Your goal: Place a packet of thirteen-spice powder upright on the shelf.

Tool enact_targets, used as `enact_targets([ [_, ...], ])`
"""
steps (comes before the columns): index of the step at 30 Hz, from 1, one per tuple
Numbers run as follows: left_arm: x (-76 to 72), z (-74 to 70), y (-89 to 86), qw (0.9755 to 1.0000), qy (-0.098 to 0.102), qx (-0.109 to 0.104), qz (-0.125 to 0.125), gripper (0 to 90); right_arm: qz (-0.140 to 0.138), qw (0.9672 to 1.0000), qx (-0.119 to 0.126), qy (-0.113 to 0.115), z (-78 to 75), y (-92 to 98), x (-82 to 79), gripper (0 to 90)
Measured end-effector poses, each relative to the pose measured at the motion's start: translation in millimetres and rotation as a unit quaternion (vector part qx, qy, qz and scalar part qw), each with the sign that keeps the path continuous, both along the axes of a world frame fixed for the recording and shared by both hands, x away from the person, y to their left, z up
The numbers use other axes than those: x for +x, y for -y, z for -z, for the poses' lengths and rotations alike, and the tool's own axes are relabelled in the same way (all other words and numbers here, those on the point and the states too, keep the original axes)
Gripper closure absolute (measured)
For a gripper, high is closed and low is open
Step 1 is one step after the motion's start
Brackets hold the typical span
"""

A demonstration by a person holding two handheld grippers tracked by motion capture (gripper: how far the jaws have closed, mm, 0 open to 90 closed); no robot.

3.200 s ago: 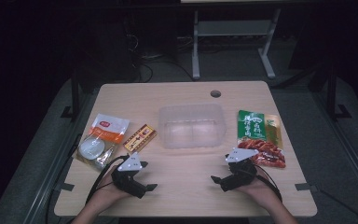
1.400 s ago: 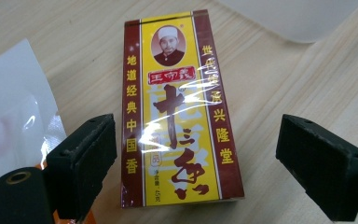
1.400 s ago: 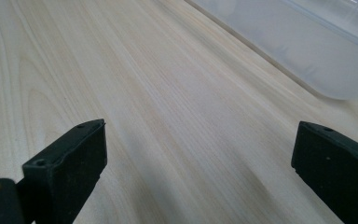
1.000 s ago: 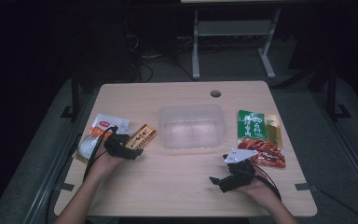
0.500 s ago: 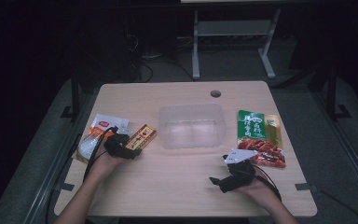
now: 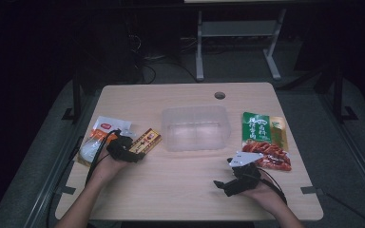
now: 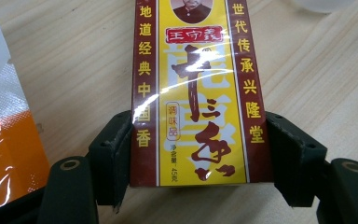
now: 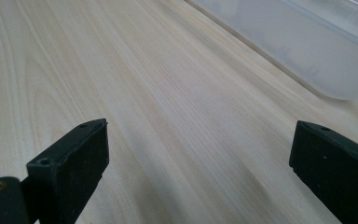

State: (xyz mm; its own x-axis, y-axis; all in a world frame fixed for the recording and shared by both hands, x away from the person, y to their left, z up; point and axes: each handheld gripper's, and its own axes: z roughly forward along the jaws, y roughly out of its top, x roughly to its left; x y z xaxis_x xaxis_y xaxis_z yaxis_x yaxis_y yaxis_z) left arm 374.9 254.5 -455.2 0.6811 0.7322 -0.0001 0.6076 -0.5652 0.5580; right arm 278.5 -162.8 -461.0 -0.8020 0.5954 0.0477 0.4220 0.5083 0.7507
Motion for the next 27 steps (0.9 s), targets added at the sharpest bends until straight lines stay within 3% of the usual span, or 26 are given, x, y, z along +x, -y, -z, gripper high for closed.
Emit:
enact_targets([
  [7, -1.9, -4.4, -2.8, 1.0, -0.005, -0.003, 0.004, 32.0, -0.003, 1.0, 0.009, -0.001, -1.5, 1.0, -0.5, 5.3],
  [17, -15.1, -27.0, -20.3, 0.9988, 0.022, -0.042, 0.006, 32.0, -0.006, 0.9998, 0.017, -0.009, -2.7, 2.4, -0.5, 6.3],
  [19, -22.8, -32.7, -28.4, 0.9974, 0.028, -0.064, 0.019, 32.0, -0.005, 0.9998, 0.016, -0.013, -2.7, 2.7, -0.3, 6.3],
  [22, -28.8, -36.1, -32.9, 0.9963, 0.028, -0.074, 0.034, 32.0, -0.007, 0.9996, 0.021, -0.019, -3.1, 3.7, -0.2, 6.3],
  [27, -48.0, -46.9, -40.0, 0.9917, 0.034, -0.106, 0.063, 32.0, -0.014, 0.9995, 0.023, -0.017, -7.3, 6.6, 0.4, 6.3],
])
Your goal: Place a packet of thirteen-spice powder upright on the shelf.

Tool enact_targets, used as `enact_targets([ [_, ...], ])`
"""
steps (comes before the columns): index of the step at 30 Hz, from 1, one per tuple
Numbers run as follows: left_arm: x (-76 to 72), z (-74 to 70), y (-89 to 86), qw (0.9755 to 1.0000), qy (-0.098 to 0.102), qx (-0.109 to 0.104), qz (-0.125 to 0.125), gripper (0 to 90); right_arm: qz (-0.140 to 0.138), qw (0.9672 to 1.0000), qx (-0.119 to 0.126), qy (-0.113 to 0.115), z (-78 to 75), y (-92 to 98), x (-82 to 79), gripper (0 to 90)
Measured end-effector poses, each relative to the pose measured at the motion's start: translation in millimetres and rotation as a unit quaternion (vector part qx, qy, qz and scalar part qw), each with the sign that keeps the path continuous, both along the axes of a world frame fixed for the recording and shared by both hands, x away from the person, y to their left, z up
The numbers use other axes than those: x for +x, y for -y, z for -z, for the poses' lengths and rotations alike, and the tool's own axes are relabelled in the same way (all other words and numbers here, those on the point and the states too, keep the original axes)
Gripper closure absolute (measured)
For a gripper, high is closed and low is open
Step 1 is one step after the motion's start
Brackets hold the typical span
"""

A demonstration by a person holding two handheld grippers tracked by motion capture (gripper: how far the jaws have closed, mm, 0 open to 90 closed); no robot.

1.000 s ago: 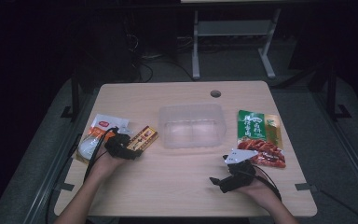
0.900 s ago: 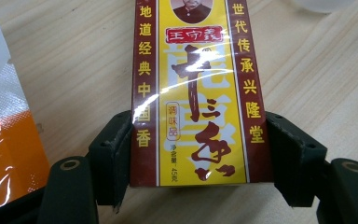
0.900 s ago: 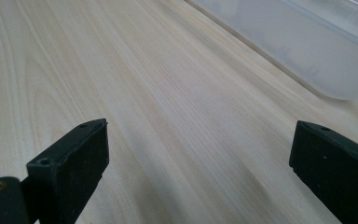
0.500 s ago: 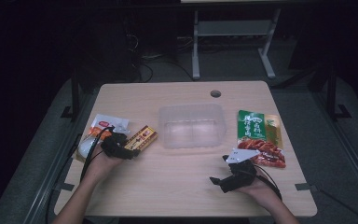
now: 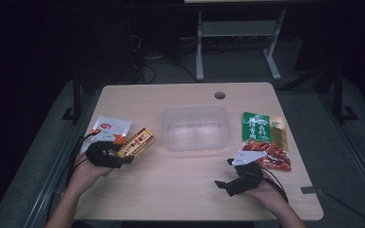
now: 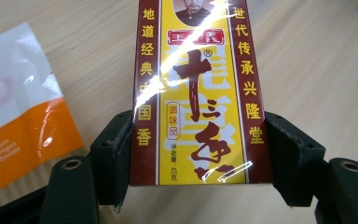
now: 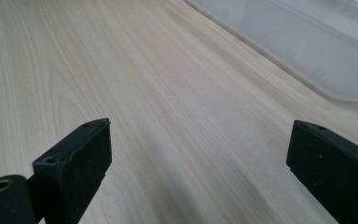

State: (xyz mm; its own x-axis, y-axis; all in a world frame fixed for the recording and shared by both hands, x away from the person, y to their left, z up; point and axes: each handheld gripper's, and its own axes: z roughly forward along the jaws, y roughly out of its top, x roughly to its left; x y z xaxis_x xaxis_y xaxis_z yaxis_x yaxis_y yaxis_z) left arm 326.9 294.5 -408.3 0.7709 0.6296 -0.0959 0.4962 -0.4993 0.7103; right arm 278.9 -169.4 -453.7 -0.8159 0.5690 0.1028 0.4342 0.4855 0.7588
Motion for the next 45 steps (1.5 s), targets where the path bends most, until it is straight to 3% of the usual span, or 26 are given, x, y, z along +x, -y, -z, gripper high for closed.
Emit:
enact_targets([
  [4, -9.3, -2.4, 3.7, 0.9997, 0.005, -0.01, 0.021, 32.0, -0.009, 1.0, 0.003, 0.0, -3.3, 3.4, 1.0, 6.3],
  [5, -13.5, -3.5, 9.2, 0.9992, 0.008, -0.007, 0.038, 32.0, -0.013, 0.9999, 0.007, -0.003, -5.0, 5.7, 1.6, 6.3],
  [10, -17.0, -5.6, 23.1, 0.9977, 0.007, -0.022, 0.064, 32.0, -0.027, 0.9996, 0.013, -0.001, -9.7, 7.1, 1.0, 6.2],
  [11, -18.8, -5.2, 31.2, 0.9963, 0.009, -0.02, 0.083, 32.0, -0.036, 0.9992, 0.014, -0.001, -12.0, 8.0, 0.5, 6.2],
  [15, -23.2, -4.4, 46.3, 0.9936, 0.01, -0.022, 0.11, 32.0, -0.049, 0.9986, 0.021, 0.002, -14.2, 10.8, 1.6, 6.2],
  [17, -25.0, -4.6, 52.4, 0.9912, 0.019, -0.023, 0.129, 32.0, -0.057, 0.9981, 0.023, 0.001, -14.9, 11.4, 2.0, 6.2],
  [18, -25.0, -4.6, 52.4, 0.9912, 0.019, -0.023, 0.129, 32.0, -0.057, 0.9981, 0.023, 0.001, -14.9, 11.4, 2.0, 6.2],
  [21, -27.8, -4.1, 63.7, 0.9882, 0.026, -0.024, 0.149, 32.0, -0.075, 0.9969, 0.02, -0.008, -14.6, 8.8, 2.8, 6.3],
  [25, -29.3, -4.3, 73.2, 0.987, 0.023, -0.033, 0.156, 31.9, -0.095, 0.9946, 0.035, -0.022, -16.6, 7.5, 7.2, 6.2],
  [28, -31.3, -4.3, 80.2, 0.9853, 0.022, -0.038, 0.165, 31.9, -0.111, 0.993, 0.032, -0.024, -19.5, 6.2, 12.6, 6.2],
  [32, -33.2, -3.7, 90.5, 0.9812, 0.023, -0.043, 0.187, 31.9, -0.127, 0.9907, 0.045, -0.02, -26.0, 4.5, 16.0, 6.2],
  [34, -33.5, -3.4, 93.5, 0.9798, 0.024, -0.045, 0.193, 31.9, -0.136, 0.9899, 0.035, -0.02, -29.3, 1.2, 17.8, 7.2],
  [36, -33.3, -3.1, 101.9, 0.9753, 0.022, -0.047, 0.215, 31.9, -0.144, 0.9889, 0.034, -0.011, -32.8, -2.9, 19.3, 8.5],
  [38, -33.3, -2.9, 104.6, 0.9742, 0.023, -0.046, 0.22, 31.9, -0.154, 0.9872, 0.041, -0.013, -36.5, -7.4, 20.8, 8.5],
  [39, -32.6, -2.9, 109.2, 0.9713, 0.025, -0.043, 0.233, 31.9, -0.161, 0.9859, 0.044, -0.01, -38.2, -9.6, 21.7, 8.5],
  [42, -29.7, -4.9, 116.2, 0.9665, 0.026, -0.041, 0.252, 31.9, -0.184, 0.9813, 0.057, -0.009, -42.8, -16.2, 24.8, 8.9],
  [44, -28.7, -6.2, 118.6, 0.965, 0.028, -0.04, 0.258, 31.9, -0.192, 0.9794, 0.062, -0.007, -44.0, -18.5, 26.2, 9.0],
  [45, -26.5, -9.1, 122.4, 0.9622, 0.035, -0.041, 0.267, 31.9, -0.208, 0.9758, 0.068, -0.004, -47.2, -23.4, 29.0, 9.1],
])
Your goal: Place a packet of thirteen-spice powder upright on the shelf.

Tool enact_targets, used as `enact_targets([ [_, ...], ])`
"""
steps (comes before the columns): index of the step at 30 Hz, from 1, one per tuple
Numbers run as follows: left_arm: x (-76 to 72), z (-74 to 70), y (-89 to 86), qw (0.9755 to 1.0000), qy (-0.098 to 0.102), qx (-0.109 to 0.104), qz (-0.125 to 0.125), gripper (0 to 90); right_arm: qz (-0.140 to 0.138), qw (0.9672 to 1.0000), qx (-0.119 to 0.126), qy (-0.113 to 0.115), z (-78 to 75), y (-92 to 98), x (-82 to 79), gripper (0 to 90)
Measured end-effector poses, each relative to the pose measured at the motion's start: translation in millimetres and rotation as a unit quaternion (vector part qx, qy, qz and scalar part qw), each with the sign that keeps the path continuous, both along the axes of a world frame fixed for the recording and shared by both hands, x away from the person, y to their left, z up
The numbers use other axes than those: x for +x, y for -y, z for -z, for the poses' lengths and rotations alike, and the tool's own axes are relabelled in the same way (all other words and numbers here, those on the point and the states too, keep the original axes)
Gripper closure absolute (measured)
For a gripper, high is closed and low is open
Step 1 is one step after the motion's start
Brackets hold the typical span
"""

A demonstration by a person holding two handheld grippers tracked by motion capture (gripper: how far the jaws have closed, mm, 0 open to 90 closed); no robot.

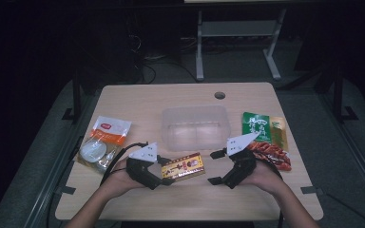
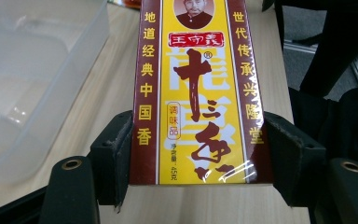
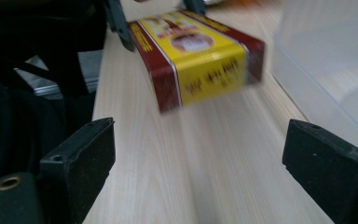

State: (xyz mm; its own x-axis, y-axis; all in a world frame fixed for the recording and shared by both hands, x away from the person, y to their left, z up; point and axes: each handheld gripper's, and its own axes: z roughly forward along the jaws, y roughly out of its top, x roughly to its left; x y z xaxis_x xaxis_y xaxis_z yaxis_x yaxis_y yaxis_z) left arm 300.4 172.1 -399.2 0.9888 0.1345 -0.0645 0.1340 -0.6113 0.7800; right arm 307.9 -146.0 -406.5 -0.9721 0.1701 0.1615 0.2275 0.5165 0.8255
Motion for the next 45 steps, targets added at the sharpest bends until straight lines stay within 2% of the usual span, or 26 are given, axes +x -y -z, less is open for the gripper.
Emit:
enact_targets([
  [1, 0.0, 0.0, 0.0, 1.0, 0.0, 0.0, 0.0, 31.9, -0.005, 1.0, 0.001, 0.005, -1.6, -2.4, 1.7, 10.8],
  [2, 0.4, -2.0, 1.6, 1.0, 0.005, -0.005, 0.007, 31.9, -0.012, 0.9997, 0.001, 0.02, -2.5, -3.9, 4.7, 12.7],
  [3, -0.1, -2.4, 1.7, 0.9999, 0.004, -0.009, 0.008, 31.9, -0.017, 0.9997, 0.007, 0.014, -3.9, -6.3, 4.7, 12.8],
  [6, -2.7, -2.3, 0.6, 0.9999, 0.009, -0.009, 0.011, 31.9, -0.031, 0.9992, 0.016, 0.019, -4.9, -11.5, 8.8, 13.5],
  [12, -5.5, 2.3, 0.6, 0.9997, 0.008, -0.01, 0.019, 31.9, -0.049, 0.9983, 0.03, 0.012, -2.5, -16.3, 7.8, 14.6],
  [13, -5.8, 2.9, 1.3, 0.9997, 0.009, -0.008, 0.02, 31.9, -0.053, 0.9979, 0.037, 0.006, -2.4, -16.5, 7.3, 15.5],
  [17, -6.9, 4.5, 2.1, 0.9996, 0.005, -0.015, 0.023, 31.9, -0.062, 0.9968, 0.049, 0.01, -3.4, -15.8, 6.0, 20.1],
  [23, -7.4, 4.2, 2.9, 0.9994, 0.005, -0.021, 0.028, 31.9, -0.069, 0.9965, 0.046, 0.014, -2.1, -16.3, 5.5, 22.6],
  [26, -7.7, 3.9, 3.0, 0.9992, 0.003, -0.025, 0.032, 31.9, -0.068, 0.9963, 0.045, 0.028, -2.9, -16.0, 3.7, 28.1],
  [33, -6.4, 4.3, 1.7, 0.999, 0.001, -0.024, 0.037, 31.9, -0.069, 0.9958, 0.048, 0.034, -3.1, -17.4, 2.6, 29.3],
  [37, -5.2, 4.7, -0.4, 0.9986, -0.007, -0.028, 0.044, 31.8, -0.069, 0.9957, 0.047, 0.039, -6.1, -18.3, -0.1, 30.8],
  [41, -4.6, 7.5, 0.2, 0.9984, -0.018, -0.027, 0.046, 31.6, -0.071, 0.996, 0.042, 0.037, -6.6, -18.9, -2.0, 31.7],
  [45, -4.7, 9.7, 1.1, 0.9986, -0.016, -0.023, 0.045, 30.6, -0.07, 0.9963, 0.033, 0.037, -6.8, -20.0, -3.2, 31.9],
])
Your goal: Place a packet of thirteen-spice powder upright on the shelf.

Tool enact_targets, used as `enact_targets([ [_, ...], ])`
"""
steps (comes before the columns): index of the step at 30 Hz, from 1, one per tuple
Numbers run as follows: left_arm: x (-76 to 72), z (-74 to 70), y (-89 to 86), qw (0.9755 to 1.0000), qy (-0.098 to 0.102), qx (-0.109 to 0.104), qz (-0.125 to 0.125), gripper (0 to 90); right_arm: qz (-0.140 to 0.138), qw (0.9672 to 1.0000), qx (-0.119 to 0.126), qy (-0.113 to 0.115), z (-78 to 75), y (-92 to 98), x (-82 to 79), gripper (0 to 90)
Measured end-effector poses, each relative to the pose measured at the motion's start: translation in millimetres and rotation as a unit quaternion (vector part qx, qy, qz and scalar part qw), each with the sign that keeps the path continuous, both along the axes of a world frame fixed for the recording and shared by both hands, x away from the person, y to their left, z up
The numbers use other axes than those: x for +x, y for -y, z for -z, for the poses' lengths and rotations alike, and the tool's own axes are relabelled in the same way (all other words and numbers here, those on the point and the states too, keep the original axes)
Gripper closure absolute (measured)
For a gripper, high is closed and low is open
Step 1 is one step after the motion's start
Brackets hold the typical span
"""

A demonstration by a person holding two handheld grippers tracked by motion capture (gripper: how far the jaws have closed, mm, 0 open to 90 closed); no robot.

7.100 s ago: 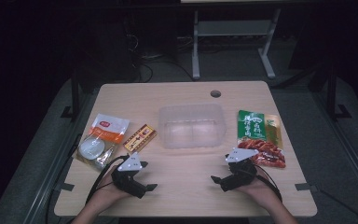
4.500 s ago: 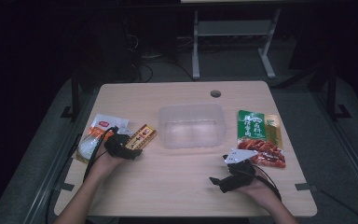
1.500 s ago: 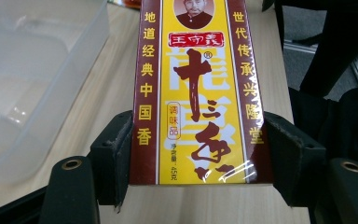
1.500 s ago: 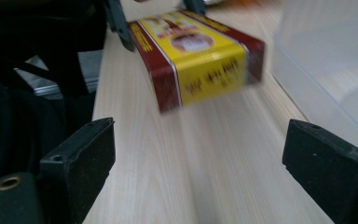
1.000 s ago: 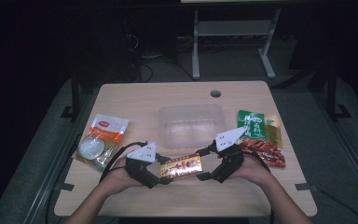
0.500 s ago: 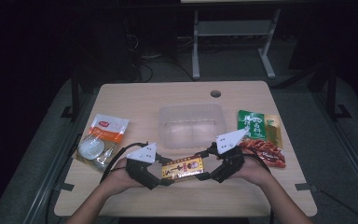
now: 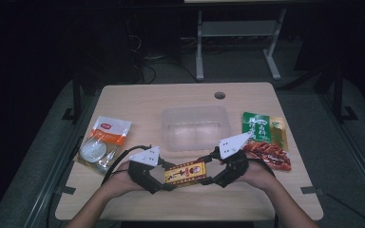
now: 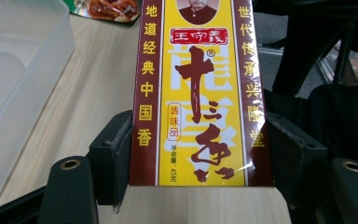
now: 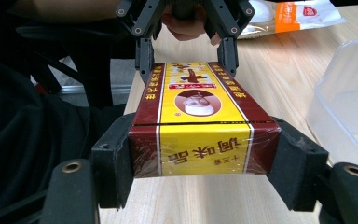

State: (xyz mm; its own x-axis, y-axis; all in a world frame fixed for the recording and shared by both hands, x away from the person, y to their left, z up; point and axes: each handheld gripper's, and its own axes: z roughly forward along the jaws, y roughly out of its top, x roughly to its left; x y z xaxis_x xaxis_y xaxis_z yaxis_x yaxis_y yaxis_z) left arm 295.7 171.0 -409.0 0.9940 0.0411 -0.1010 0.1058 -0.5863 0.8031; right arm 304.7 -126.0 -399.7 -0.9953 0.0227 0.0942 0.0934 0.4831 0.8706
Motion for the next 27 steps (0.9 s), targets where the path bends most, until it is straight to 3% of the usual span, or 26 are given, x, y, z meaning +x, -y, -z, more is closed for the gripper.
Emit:
enact_targets([
  [5, -1.1, 2.2, -8.5, 0.9996, -0.005, 0.005, -0.026, 21.3, 0.008, 0.9999, -0.007, 0.009, -1.2, 2.4, 0.5, 32.1],
  [12, -8.1, 3.2, -29.5, 0.9981, -0.012, 0.015, -0.058, 19.4, 0.022, 0.9995, -0.014, 0.017, -5.7, 5.7, 1.3, 32.2],
  [14, -13.7, 7.0, -36.9, 0.9971, -0.003, 0.021, -0.073, 18.7, 0.031, 0.9991, -0.021, 0.019, -7.5, 6.1, 1.6, 32.1],
  [19, -22.2, 17.1, -48.0, 0.9944, -0.01, 0.027, -0.102, 18.8, 0.054, 0.998, -0.024, 0.023, -10.4, 9.0, 5.4, 32.2],
  [27, -27.5, 23.2, -56.6, 0.9933, -0.008, 0.04, -0.108, 19.6, 0.08, 0.996, -0.024, 0.033, -25.9, 11.7, 23.0, 32.2],
])
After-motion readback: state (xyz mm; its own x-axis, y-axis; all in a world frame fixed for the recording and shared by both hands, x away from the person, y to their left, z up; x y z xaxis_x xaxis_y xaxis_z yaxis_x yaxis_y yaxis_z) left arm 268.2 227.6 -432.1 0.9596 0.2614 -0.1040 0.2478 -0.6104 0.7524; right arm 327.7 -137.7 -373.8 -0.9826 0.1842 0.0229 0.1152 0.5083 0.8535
